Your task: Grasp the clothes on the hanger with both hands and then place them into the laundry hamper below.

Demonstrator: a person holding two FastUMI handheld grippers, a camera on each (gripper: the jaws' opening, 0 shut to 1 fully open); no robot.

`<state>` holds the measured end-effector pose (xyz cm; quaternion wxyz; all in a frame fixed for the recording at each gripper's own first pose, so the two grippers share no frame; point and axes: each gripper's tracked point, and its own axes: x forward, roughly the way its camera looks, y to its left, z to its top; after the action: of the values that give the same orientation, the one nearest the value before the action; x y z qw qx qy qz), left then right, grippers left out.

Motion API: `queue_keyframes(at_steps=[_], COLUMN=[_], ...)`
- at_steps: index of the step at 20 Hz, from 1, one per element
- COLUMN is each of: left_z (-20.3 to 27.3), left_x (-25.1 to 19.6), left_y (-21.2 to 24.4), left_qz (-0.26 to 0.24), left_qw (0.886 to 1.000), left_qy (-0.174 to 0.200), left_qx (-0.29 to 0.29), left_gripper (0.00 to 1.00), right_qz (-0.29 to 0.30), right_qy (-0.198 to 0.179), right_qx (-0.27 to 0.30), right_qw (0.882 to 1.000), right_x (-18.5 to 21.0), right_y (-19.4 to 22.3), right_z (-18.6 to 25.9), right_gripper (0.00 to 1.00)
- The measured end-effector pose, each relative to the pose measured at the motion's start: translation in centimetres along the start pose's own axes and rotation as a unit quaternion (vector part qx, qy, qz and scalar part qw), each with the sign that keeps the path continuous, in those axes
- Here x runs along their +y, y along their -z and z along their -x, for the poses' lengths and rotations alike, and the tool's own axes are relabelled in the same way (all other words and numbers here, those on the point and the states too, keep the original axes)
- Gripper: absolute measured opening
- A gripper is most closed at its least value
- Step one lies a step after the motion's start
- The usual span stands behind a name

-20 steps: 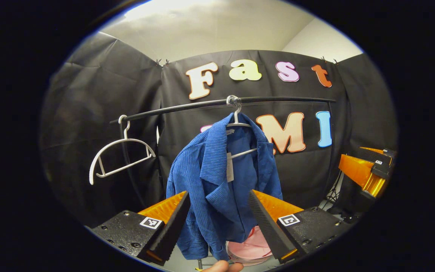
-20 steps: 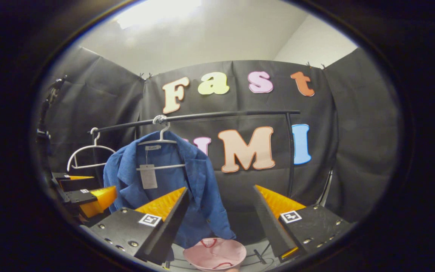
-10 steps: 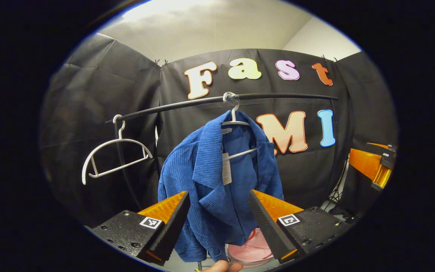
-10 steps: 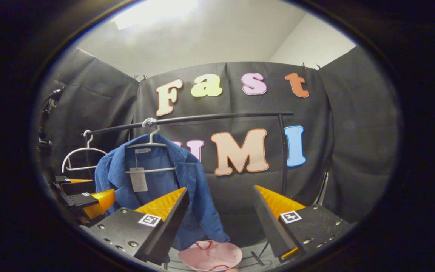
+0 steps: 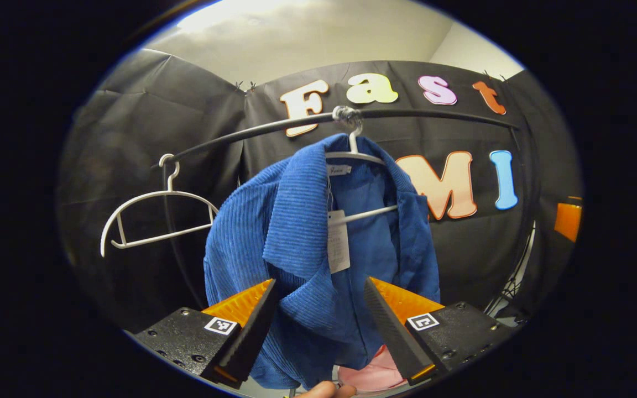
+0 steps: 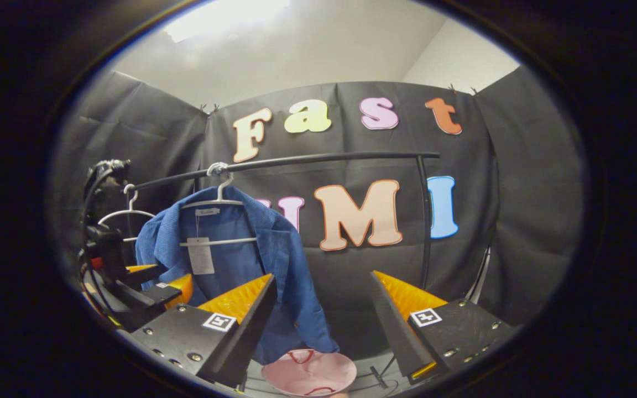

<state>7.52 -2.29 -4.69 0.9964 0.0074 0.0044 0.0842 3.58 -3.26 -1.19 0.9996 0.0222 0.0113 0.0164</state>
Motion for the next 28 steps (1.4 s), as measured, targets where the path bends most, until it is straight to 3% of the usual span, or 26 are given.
queue_keyframes(at_steps=[1,7,9,10,11,12,13,16,17,19,21,22,23,24,25,26,28], left_z=[-0.1,-1.1,-2.1,-2.6,-3.2,-4.0,-4.9,-5.0,-4.1,-2.8,-1.7,-1.4,-0.9,-0.6,-0.3,0.0,0.4], left_x=[0.0,-0.6,-0.3,-0.3,-0.4,-0.7,-0.7,2.3,2.3,2.2,2.4,2.3,2.3,2.3,2.5,2.6,2.6], left_y=[0.7,6.0,6.0,5.6,5.2,5.1,5.5,5.4,5.3,5.6,5.2,4.9,4.7,4.4,4.3,4.1,4.0], left_qz=[0.002,0.011,0.018,0.025,0.033,0.033,0.028,0.007,0.015,0.022,0.019,0.02,0.024,0.027,0.027,0.027,0.024], left_qw=[1.0,0.999,0.998,0.998,0.998,0.998,0.999,0.997,0.997,0.998,0.999,0.999,0.999,0.999,0.999,0.999,0.999], left_qy=[-0.005,-0.037,-0.053,-0.055,-0.052,-0.044,-0.039,-0.08,-0.076,-0.059,-0.045,-0.036,-0.029,-0.028,-0.028,-0.027,-0.024], left_qx=[0.004,0.028,0.017,0.005,-0.006,-0.013,-0.003,-0.003,-0.007,0.009,0.013,0.013,0.015,0.018,0.022,0.028,0.042], left_gripper=[1.0,0.96,0.99,0.95,0.99,0.91,0.74,0.25,0.08,0.06,0.07,0.07,0.07,0.06,0.08,0.08,0.08], right_qz=[0.0,0.004,0.005,0.007,0.011,0.014,0.018,0.024,0.025,0.018,0.008,0.004,0.003,0.004,0.004,0.004,0.005], right_qy=[0.0,-0.004,-0.006,-0.006,-0.006,-0.007,-0.007,-0.012,-0.016,-0.024,-0.035,-0.042,-0.05,-0.061,-0.071,-0.081,-0.1], right_qx=[0.002,0.026,0.028,0.029,0.031,0.032,0.033,0.034,0.036,0.042,0.044,0.045,0.047,0.048,0.051,0.054,0.058], right_qw=[1.0,1.0,1.0,1.0,0.999,0.999,0.999,0.999,0.999,0.999,0.998,0.998,0.998,0.997,0.996,0.995,0.993], right_x=[-0.2,-0.2,0.0,0.2,0.3,0.4,0.5,1.0,1.2,1.7,2.2,2.6,3.1,3.9,4.5,5.1,6.6], right_y=[0.0,1.6,1.7,1.8,1.9,2.1,2.2,2.7,3.0,3.8,4.4,4.9,5.3,5.8,6.2,6.8,7.6], right_z=[-0.1,-0.1,0.1,0.1,0.1,0.3,0.3,0.0,-0.3,-1.2,-2.7,-3.6,-4.7,-5.9,-7.2,-8.5,-11.1], right_gripper=[0.98,0.98,0.98,0.99,0.99,0.98,0.99,0.99,0.98,1.0,0.94,0.99,0.94,0.99,0.94,0.99,0.99])
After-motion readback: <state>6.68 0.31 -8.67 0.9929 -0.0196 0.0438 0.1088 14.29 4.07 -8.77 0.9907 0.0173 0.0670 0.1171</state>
